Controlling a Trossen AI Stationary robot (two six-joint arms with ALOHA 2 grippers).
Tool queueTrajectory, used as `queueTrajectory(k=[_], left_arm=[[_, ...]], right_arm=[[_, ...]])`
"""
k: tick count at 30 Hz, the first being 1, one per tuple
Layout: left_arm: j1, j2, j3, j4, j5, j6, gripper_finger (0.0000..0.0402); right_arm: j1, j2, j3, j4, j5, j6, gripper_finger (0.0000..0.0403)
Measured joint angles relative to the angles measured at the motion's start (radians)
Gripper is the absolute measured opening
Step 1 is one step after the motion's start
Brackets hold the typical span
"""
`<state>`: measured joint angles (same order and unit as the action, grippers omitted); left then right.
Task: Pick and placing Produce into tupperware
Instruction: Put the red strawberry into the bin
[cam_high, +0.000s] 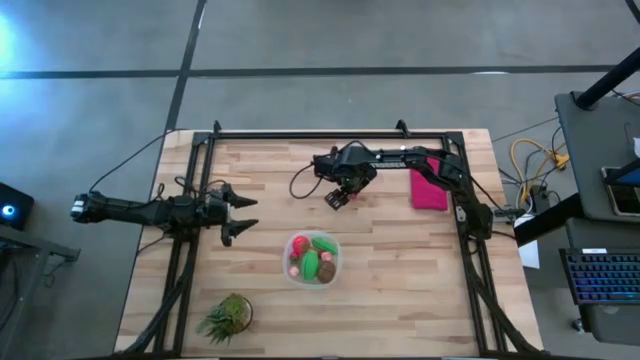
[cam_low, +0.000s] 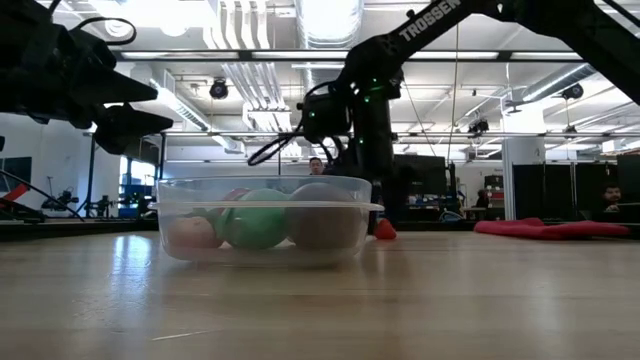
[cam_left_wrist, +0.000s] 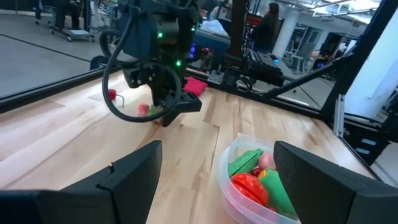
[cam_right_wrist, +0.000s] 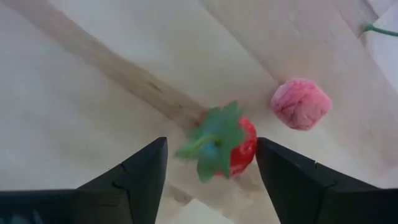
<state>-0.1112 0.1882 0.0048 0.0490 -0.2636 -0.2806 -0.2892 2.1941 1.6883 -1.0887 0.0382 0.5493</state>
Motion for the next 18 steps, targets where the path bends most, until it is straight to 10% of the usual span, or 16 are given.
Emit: queueTrajectory(k=[18], left_arm=[[0.0, 0.001, 0.0, -0.001, -0.003, 0.0, 0.0294]], right_arm=[[0.001, 0.0, 0.007, 0.022, -0.012, 0.027, 0.0136]])
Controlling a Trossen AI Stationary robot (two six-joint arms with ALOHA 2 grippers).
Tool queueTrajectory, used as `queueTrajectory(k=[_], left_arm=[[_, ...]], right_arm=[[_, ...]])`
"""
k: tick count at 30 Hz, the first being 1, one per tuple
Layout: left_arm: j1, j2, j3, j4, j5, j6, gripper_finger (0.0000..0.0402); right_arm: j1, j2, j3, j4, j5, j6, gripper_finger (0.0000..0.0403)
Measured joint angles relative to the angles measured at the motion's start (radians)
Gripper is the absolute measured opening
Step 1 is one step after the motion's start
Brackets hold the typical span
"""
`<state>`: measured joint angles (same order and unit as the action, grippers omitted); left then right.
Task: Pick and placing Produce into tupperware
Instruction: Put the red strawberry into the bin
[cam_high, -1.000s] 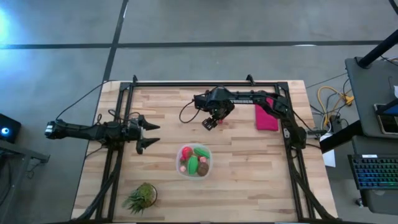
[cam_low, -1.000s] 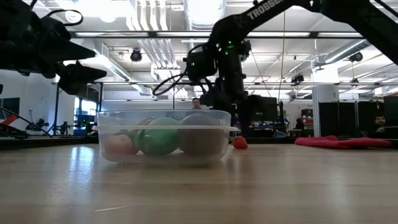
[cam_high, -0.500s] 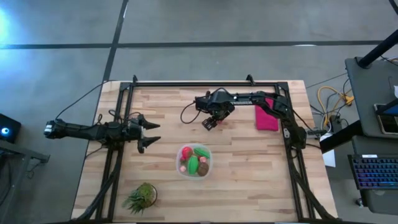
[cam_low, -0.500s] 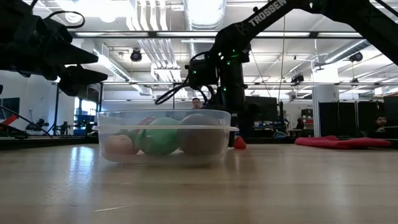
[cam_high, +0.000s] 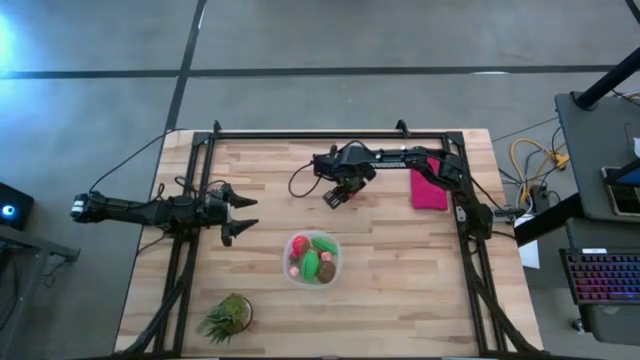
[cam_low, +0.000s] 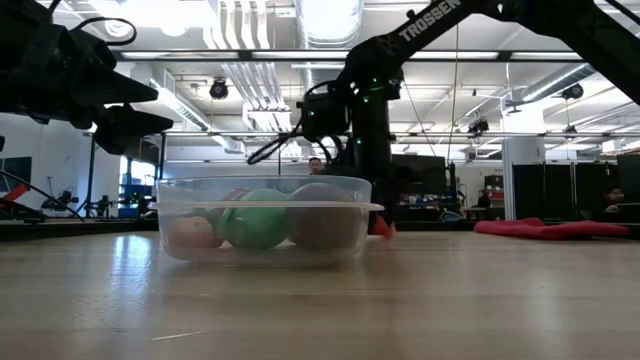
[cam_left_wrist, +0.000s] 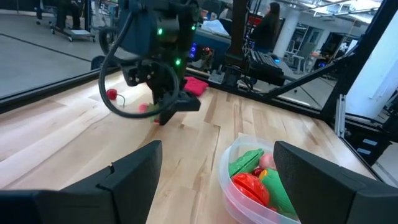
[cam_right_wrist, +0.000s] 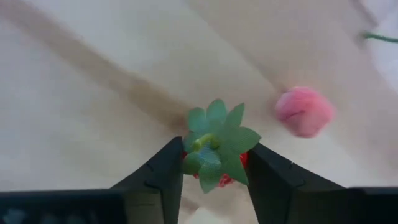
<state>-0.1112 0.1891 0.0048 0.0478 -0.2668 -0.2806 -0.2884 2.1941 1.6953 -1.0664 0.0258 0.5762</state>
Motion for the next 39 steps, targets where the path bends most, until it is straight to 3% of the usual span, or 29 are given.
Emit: queueTrajectory(k=[4, 9, 14, 18, 22, 26, 33, 36, 39], left_arm=[[0.0, 0.0, 0.0, -0.001, 0.0, 0.0, 0.0294], [0.0, 0.0, 0.0, -0.001, 0.0, 0.0, 0.0294], [0.0, 0.0, 0.0, -0.001, 0.0, 0.0, 0.0294], [0.0, 0.0, 0.0, -0.001, 0.0, 0.0, 0.0294], [0.0, 0.0, 0.0, -0.001, 0.001, 0.0, 0.0294], [0.0, 0.0, 0.0, -0.002, 0.001, 0.0, 0.0294], [0.0, -0.002, 0.0, -0.002, 0.001, 0.0, 0.0294], [0.0, -0.002, 0.0, -0.001, 0.001, 0.0, 0.0294], [0.0, 0.0, 0.0, 0.001, 0.001, 0.0, 0.0294]], right_arm=[[0.028, -0.013, 0.063, 0.0, -0.104, -0.023, 0.0146], [0.107, -0.038, 0.195, -0.009, -0.371, -0.126, 0.0172], [0.219, -0.038, 0.33, -0.052, -0.478, -0.216, 0.017], [0.302, -0.036, 0.347, -0.056, -0.438, -0.208, 0.0156], [0.334, -0.034, 0.33, -0.059, -0.179, -0.117, 0.0146], [0.263, -0.033, 0.33, 0.032, 0.001, -0.071, 0.015], [0.069, 0.048, 0.382, 0.065, -0.068, -0.139, 0.0215], [0.02, 0.067, 0.429, 0.058, -0.151, -0.142, 0.0242], [-0.005, 0.068, 0.465, 0.061, -0.146, -0.186, 0.0258]])
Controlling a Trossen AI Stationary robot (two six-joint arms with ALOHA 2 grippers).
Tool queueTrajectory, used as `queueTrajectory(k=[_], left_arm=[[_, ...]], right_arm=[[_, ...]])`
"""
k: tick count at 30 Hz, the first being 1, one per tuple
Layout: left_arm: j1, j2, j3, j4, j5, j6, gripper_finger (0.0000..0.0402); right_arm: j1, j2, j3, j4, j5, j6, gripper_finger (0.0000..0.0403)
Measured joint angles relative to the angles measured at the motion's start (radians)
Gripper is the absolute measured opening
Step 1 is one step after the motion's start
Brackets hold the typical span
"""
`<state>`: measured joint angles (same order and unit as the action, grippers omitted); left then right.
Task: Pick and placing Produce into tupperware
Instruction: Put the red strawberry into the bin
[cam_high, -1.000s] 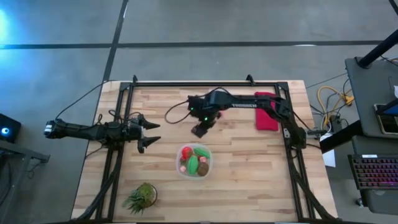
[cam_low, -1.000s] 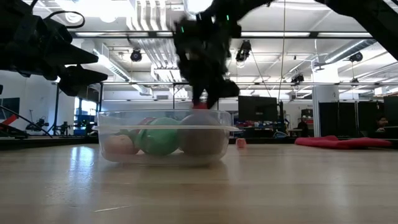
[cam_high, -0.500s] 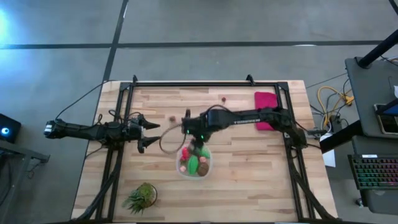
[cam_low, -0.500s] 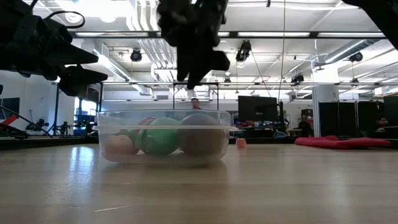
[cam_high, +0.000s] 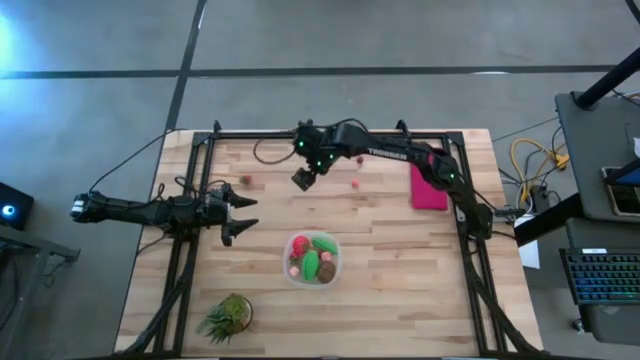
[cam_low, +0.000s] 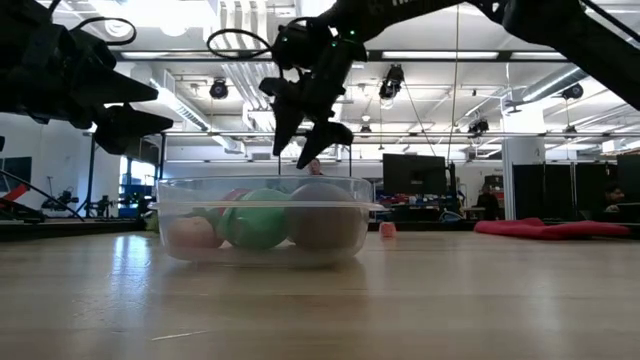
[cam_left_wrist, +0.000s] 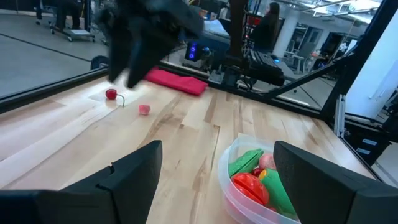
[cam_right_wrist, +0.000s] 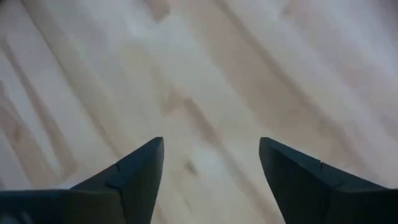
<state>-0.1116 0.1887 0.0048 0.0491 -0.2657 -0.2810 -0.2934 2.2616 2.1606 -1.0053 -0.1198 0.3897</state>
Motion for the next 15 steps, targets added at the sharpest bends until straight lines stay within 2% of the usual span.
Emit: queueTrajectory(k=[2, 5, 9, 12, 13, 15], left_arm=[[0.0, 0.0, 0.0, 0.008, -0.007, 0.001, 0.0294], [0.0, 0.013, 0.0, 0.133, -0.101, -0.012, 0.0294], [0.0, 0.013, 0.012, 0.328, -0.118, -0.195, 0.0294], [0.001, 0.021, 0.028, 0.56, -0.22, -0.315, 0.0294], [0.001, 0.021, 0.032, 0.648, -0.245, -0.31, 0.0294], [0.001, 0.021, 0.038, 0.801, -0.263, -0.202, 0.0294]], right_arm=[[-0.007, 0.0, 0.031, 0.002, 0.019, -0.028, 0.0262], [-0.013, 0.0, 0.084, -0.003, 0.019, -0.056, 0.0264], [-0.016, 0.0, 0.13, -0.007, 0.019, -0.091, 0.0261], [-0.023, 0.0, 0.148, -0.019, 0.018, -0.125, 0.0261], [-0.028, 0.0, 0.15, -0.02, 0.018, -0.137, 0.0262], [-0.041, 0.0, 0.153, -0.031, 0.016, -0.166, 0.0263]])
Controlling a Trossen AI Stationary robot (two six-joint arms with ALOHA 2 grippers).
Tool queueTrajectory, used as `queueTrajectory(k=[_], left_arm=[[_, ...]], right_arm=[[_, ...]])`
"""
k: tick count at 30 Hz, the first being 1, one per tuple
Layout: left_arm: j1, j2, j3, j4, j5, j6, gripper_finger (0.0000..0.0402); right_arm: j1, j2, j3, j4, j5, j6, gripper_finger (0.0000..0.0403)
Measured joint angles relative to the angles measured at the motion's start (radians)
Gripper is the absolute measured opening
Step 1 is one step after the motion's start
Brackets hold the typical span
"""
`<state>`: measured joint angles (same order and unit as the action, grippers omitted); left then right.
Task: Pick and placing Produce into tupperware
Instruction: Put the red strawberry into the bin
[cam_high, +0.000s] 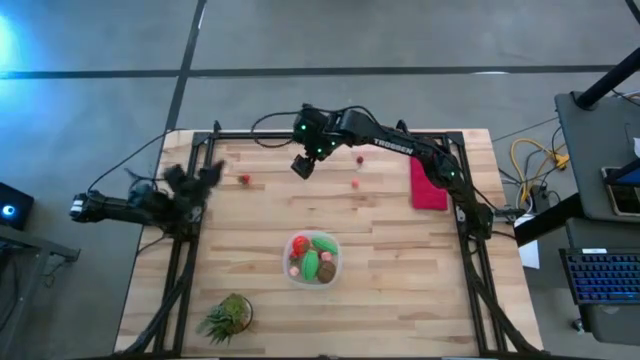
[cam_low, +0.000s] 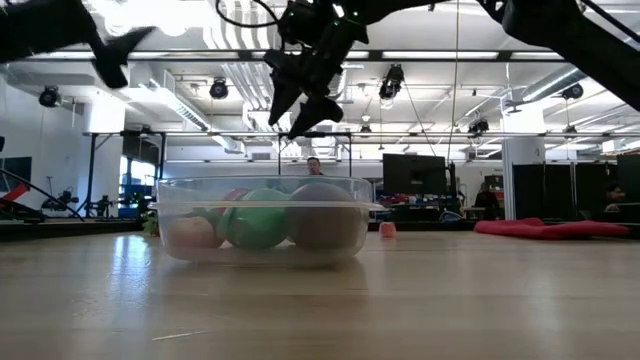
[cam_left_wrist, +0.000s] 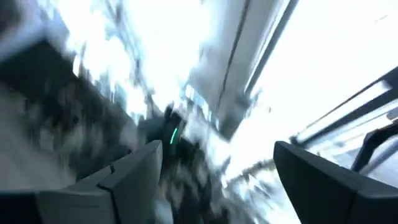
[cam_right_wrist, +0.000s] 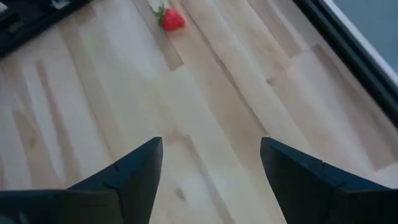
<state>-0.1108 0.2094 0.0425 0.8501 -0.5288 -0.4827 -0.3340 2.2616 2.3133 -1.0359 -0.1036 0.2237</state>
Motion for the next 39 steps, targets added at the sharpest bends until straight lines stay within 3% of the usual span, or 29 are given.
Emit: queueTrajectory(k=[2, 4, 6, 8, 11, 14, 16, 19, 23, 26, 30, 32, 33, 34, 38, 39], left_arm=[[0.0, -0.008, 0.001, 0.105, -0.047, 0.122, 0.0294], [0.0, -0.004, 0.033, 0.061, -0.225, 0.195, 0.0294], [0.0, -0.001, 0.089, -0.164, -0.357, 0.272, 0.0294], [-0.001, 0.016, 0.195, -0.532, -0.371, 0.27, 0.0294], [0.0, 0.09, 0.386, -1.215, -0.381, -0.005, 0.0294], [0.0, 0.211, 0.551, -1.741, -0.389, -0.339, 0.0294], [0.0, 0.29, 0.614, -1.974, -0.389, -0.491, 0.0294], [0.004, 0.385, 0.652, -2.136, -0.368, -0.644, 0.0294], [0.045, 0.474, 0.644, -2.11, -0.209, -0.694, 0.0294], [0.113, 0.521, 0.633, -1.927, -0.066, -0.671, 0.0294], [0.229, 0.655, 0.628, -1.573, -0.089, -0.436, 0.0294], [0.356, 0.722, 0.65, -1.562, -0.1, -0.375, 0.0294], [0.434, 0.754, 0.658, -1.578, -0.058, -0.358, 0.0294], [0.509, 0.774, 0.664, -1.591, 0.02, -0.33, 0.0294], [0.793, 0.838, 0.67, -1.57, 0.491, -0.022, 0.0294], [0.835, 0.859, 0.672, -1.569, 0.563, 0.022, 0.0294]], right_arm=[[-0.016, 0.0, -0.001, -0.012, 0.0, -0.028, 0.0264], [-0.034, 0.0, -0.006, -0.016, 0.0, -0.057, 0.0263], [-0.052, 0.0, -0.006, -0.036, 0.0, -0.09, 0.0261], [-0.067, 0.0, -0.006, -0.066, 0.0, -0.121, 0.0259], [-0.088, 0.0, -0.001, -0.127, 0.0, -0.181, 0.0259], [-0.106, -0.002, 0.0, -0.161, 0.0, -0.236, 0.0258], [-0.116, -0.003, 0.0, -0.165, 0.0, -0.26, 0.0258], [-0.128, -0.004, 0.001, -0.157, 0.0, -0.284, 0.0258], [-0.134, -0.004, 0.001, -0.136, -0.001, -0.296, 0.0258], [-0.138, -0.004, 0.001, -0.129, -0.001, -0.304, 0.0258], [-0.142, -0.004, 0.001, -0.129, -0.001, -0.304, 0.0258], [-0.145, -0.004, 0.001, -0.133, 0.0, -0.301, 0.0258], [-0.147, -0.004, 0.002, -0.141, -0.001, -0.294, 0.0258], [-0.148, -0.004, 0.003, -0.143, 0.0, -0.29, 0.0258], [-0.158, -0.011, 0.003, -0.145, 0.0, -0.273, 0.0258], [-0.162, -0.014, 0.003, -0.148, 0.0, -0.266, 0.0258]])
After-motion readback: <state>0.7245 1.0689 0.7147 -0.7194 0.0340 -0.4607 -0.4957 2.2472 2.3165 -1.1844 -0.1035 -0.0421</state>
